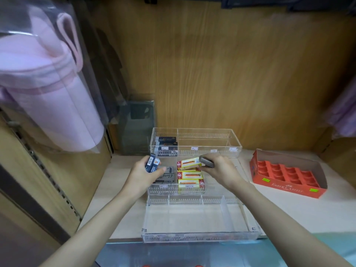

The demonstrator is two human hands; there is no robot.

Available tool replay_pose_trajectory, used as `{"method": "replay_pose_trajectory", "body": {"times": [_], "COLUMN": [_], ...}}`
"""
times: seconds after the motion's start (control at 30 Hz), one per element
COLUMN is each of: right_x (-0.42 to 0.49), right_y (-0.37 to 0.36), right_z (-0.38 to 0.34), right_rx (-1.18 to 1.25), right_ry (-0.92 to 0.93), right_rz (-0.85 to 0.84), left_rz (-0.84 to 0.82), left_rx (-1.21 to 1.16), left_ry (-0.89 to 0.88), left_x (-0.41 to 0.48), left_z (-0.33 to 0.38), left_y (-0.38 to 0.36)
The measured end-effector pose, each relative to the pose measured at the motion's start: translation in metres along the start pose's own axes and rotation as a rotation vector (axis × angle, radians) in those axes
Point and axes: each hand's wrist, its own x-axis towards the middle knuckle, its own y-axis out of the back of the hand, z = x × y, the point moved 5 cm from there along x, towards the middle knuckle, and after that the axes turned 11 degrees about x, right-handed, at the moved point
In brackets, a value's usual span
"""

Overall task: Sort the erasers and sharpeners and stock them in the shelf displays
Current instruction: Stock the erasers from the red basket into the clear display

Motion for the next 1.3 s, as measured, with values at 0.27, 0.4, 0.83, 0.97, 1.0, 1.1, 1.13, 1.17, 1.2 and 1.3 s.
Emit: {"method": "replay_pose_trajectory", "body": {"times": [0.27, 0.4, 0.83, 0.97, 1.0, 1.1, 1.13, 1.17, 1.2, 1.3], "right_x": [0.020, 0.024, -0.034, -0.052, -0.057, -0.069, -0.072, -0.075, -0.078, -0.084], "right_y": [-0.010, -0.011, -0.019, -0.024, -0.024, -0.026, -0.027, -0.028, -0.028, -0.029], "right_z": [0.008, 0.008, -0.026, -0.041, -0.044, -0.053, -0.055, -0.057, -0.059, -0.064], "right_rx": [-0.097, -0.161, 1.029, 1.166, 1.193, 1.194, 1.185, 1.178, 1.179, 1.143], "right_ry": [-0.147, -0.113, -0.237, -0.210, -0.210, -0.187, -0.174, -0.168, -0.164, -0.133], "right_rz": [-0.004, -0.025, 0.039, -0.047, -0.064, -0.135, -0.156, -0.175, -0.189, -0.220], "left_rz": [-0.017, 0.008, -0.118, -0.199, -0.213, -0.260, -0.272, -0.277, -0.277, -0.264], "left_rx": [-0.005, -0.026, 0.012, -0.027, -0.048, -0.097, -0.107, -0.114, -0.112, -0.070], "left_ry": [0.022, 0.035, -0.060, -0.123, -0.135, -0.162, -0.166, -0.162, -0.151, -0.051], "left_x": [0.006, 0.008, -0.017, -0.038, -0.042, -0.055, -0.058, -0.061, -0.062, -0.067], "left_z": [-0.012, -0.017, 0.020, 0.041, 0.045, 0.052, 0.051, 0.051, 0.049, 0.041], "left_y": [-0.007, -0.008, -0.012, -0.019, -0.020, -0.020, -0.020, -0.018, -0.016, -0.012]}}
